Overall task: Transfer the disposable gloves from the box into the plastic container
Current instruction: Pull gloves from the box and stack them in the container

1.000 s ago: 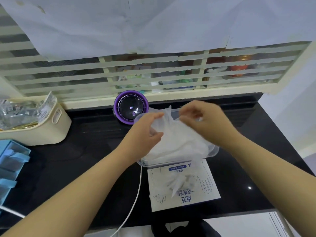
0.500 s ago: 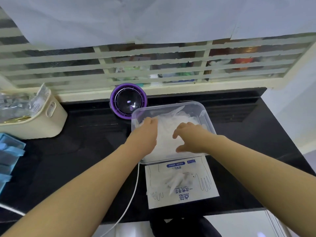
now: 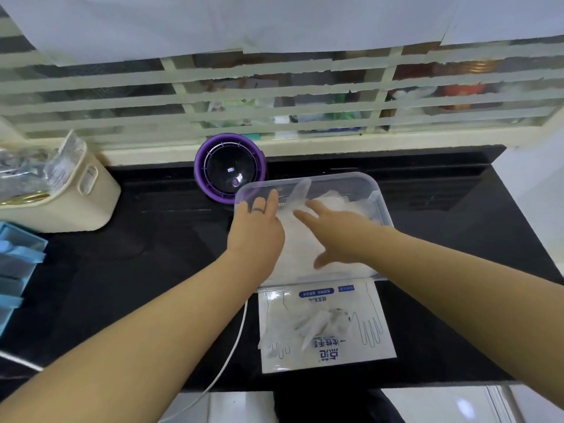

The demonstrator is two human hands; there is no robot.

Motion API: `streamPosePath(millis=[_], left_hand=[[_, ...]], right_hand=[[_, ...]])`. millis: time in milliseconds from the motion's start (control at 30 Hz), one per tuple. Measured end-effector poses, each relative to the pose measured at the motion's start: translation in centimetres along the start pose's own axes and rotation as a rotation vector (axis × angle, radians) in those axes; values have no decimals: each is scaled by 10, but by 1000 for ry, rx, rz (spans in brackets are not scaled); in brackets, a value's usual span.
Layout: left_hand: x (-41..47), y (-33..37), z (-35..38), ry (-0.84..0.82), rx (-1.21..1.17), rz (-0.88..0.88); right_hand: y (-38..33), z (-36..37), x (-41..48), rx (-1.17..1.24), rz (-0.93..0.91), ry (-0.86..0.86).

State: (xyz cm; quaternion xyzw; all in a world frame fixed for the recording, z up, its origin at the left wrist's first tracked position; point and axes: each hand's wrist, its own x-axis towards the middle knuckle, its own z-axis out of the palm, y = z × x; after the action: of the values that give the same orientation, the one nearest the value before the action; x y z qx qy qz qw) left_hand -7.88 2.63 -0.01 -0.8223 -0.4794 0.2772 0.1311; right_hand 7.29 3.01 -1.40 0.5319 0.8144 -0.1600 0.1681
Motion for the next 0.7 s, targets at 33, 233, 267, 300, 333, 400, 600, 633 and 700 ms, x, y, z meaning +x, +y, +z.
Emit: streamPosePath(millis=[33,233,267,300,333,400,600,633,700], left_hand=[[-1,0,-3,18,-1,2],[9,28,-22,-13,-202,191],[13,30,-18,-86,-250,174],[15,30,-12,-145,-281,156],[18,28,-6,-195,-301,140],[22,23,5,-287,-328,118],[36,25,21,-409,-266,124],[38,26,24,-420,-251,125],[44,28,28,-450,-234,111]], right_hand=[[3,6,3,-14,9,-26],[10,29,15,-126,-42,11],[12,33,17,-121,-31,20],[15,35,17,-114,-16,26],[19,37,17,-110,-4,33],[28,38,14,-133,23,50],[32,43,14,-335,94,-17],[31,44,18,-328,103,-36],[30,48,25,-318,110,-40]])
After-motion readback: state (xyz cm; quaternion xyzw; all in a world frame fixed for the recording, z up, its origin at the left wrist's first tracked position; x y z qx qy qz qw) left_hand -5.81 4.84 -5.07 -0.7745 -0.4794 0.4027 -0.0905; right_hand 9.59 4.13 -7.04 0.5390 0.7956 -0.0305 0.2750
